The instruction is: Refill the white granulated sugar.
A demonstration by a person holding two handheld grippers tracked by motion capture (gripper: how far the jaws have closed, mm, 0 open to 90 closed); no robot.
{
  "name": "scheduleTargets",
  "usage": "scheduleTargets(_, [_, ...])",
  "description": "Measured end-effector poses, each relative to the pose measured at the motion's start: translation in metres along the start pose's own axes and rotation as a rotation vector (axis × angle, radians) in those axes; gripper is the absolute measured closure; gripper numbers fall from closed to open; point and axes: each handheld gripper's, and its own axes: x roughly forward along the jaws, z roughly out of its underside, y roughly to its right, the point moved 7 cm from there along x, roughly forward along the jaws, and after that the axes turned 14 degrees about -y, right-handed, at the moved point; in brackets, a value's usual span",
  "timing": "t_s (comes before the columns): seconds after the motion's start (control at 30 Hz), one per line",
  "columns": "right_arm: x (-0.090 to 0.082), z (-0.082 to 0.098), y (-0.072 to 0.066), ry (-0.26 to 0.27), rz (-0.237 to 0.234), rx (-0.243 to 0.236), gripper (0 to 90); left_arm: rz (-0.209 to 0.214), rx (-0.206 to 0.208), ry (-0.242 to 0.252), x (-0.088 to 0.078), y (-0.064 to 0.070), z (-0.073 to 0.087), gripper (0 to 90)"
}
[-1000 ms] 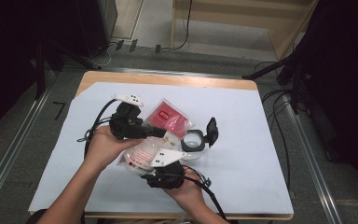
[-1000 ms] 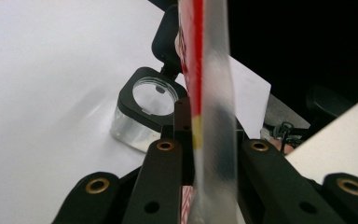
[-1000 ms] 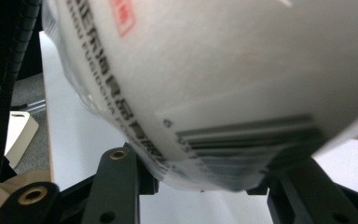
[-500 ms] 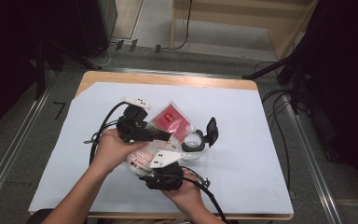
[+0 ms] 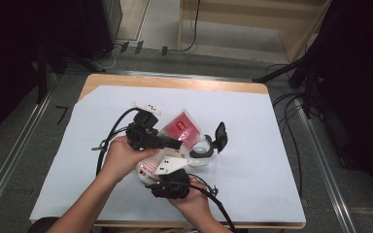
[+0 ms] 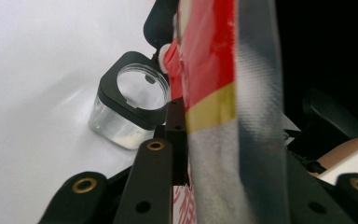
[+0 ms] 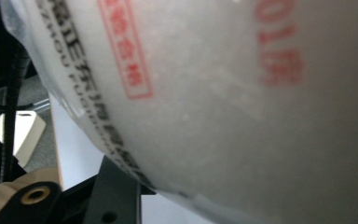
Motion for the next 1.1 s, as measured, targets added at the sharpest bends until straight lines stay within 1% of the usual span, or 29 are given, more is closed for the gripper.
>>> scheduleTargets(0.1, [-0.0002, 0.0002, 0.0001, -0.004, -0.009, 0.003, 60.3, 0.002, -0.006, 0.001, 0.0002, -0.0008, 0.0002, 76.4])
scheduleTargets(0.13, [-0.0003, 0.0003, -0.0004, -0.001, -0.022, -0.001, 61.1, 0.003, -0.01, 0.0, 0.0003, -0.0015, 0.0003, 76.2])
scheduleTargets(0.2, [-0.0008, 0.0, -0.0015, 0.002, -0.04, -0.001, 61.6, 0.022, -0.008, 0.0, -0.0004, -0.0025, 0.0009, 74.6])
scheduleTargets(0.27, [-0.0014, -0.0006, -0.0024, 0.007, -0.058, 0.003, 61.8, 0.029, -0.009, -0.001, -0.0017, -0.0036, 0.0013, 73.5])
scheduleTargets(0.37, [-0.0024, -0.0013, -0.0024, 0.01, -0.063, -0.001, 62.1, 0.036, -0.009, -0.005, -0.0029, -0.0043, 0.0017, 72.3])
scheduleTargets(0.43, [-0.0031, -0.0015, -0.0024, 0.01, -0.062, -0.006, 62.3, 0.04, -0.003, -0.006, -0.0032, -0.0046, 0.0016, 72.4])
scheduleTargets(0.47, [-0.0033, -0.0018, -0.0025, 0.011, -0.062, -0.008, 62.4, 0.034, 0.004, -0.014, -0.0035, -0.0051, 0.0018, 72.1])
scheduleTargets(0.5, [-0.0037, -0.002, -0.0031, 0.012, -0.068, -0.012, 62.6, 0.034, 0.004, -0.014, -0.0035, -0.0051, 0.0018, 72.1])
scheduleTargets(0.53, [-0.0045, -0.0023, -0.0041, 0.012, -0.075, -0.01, 62.8, 0.029, 0.02, -0.028, -0.0052, -0.0067, 0.0019, 71.3])
scheduleTargets(0.57, [-0.0052, -0.0029, -0.0046, 0.017, -0.081, -0.01, 62.9, 0.029, 0.02, -0.028, -0.0052, -0.0067, 0.0019, 70.4])
scheduleTargets(0.6, [-0.0063, -0.0035, -0.0049, 0.019, -0.083, -0.009, 62.9, 0.055, 0.001, -0.018, -0.0062, -0.0064, 0.0013, 70.4])
scheduleTargets(0.63, [-0.0068, -0.0038, -0.0047, 0.02, -0.078, -0.011, 62.9, 0.067, -0.001, -0.015, -0.0058, -0.0056, 0.0008, 70.3])
scheduleTargets(0.67, [-0.0072, -0.0043, -0.0036, 0.025, -0.067, -0.017, 62.9, 0.059, 0.0, -0.024, -0.0055, -0.0057, 0.0008, 70.5])
scheduleTargets(0.7, [-0.0072, -0.0043, -0.0036, 0.025, -0.067, -0.017, 62.9, 0.059, 0.0, -0.024, -0.0055, -0.0057, 0.0008, 70.5])
scheduleTargets(0.73, [-0.0071, -0.0037, -0.0033, 0.019, -0.058, -0.015, 62.7, 0.05, -0.006, -0.032, -0.003, -0.0048, 0.0001, 70.5])
scheduleTargets(0.83, [-0.0062, -0.0029, -0.0037, 0.007, -0.053, -0.001, 62.2, 0.048, -0.036, -0.034, 0.0005, -0.0041, -0.0022, 71.8])
scheduleTargets(0.9, [-0.0051, -0.0023, -0.0039, 0.005, -0.052, 0.002, 61.8, 0.043, -0.046, -0.038, 0.0023, -0.0042, -0.0029, 73.0])
scheduleTargets(1.03, [-0.0037, -0.0022, -0.0046, -0.002, -0.054, 0.005, 61.0, 0.036, -0.069, -0.025, 0.0028, -0.0046, -0.0048, 74.5])
scheduleTargets(1.1, [-0.0037, -0.0022, -0.0046, -0.006, -0.048, 0.007, 60.0, 0.032, -0.072, -0.024, 0.0033, -0.0047, -0.0052, 74.9])
